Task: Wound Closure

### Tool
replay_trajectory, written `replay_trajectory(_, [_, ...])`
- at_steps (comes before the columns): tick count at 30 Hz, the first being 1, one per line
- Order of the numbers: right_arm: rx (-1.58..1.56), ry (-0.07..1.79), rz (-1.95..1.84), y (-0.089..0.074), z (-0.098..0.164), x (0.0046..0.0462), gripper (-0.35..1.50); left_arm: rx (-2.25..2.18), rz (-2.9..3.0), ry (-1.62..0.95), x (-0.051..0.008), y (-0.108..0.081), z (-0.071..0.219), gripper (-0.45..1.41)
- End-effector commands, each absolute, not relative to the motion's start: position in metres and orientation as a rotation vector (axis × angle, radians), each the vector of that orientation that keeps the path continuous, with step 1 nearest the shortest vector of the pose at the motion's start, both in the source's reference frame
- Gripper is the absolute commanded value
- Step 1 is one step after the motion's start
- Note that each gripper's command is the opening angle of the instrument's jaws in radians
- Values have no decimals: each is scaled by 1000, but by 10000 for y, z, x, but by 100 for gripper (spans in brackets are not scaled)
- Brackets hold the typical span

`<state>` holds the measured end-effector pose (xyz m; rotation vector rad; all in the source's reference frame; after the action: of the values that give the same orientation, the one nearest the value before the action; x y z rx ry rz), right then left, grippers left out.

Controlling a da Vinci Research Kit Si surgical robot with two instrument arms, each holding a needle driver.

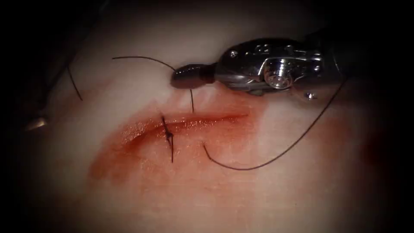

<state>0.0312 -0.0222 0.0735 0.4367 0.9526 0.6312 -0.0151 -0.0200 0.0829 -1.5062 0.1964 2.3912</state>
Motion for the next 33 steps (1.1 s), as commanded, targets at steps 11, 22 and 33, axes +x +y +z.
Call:
replay_trajectory(11, [428,986,654,-217,737,317,-28,-1495,2401,183,-156,-206,847,-45])
replay_trajectory(22, [354,1022,712,-237,723,280,119,-1425,2402,183,-147,-195,914,-45])
replay_trajectory(33, [366,1014,719,-248,710,251,124,-1359,2424,175,-165,-196,957,-45])
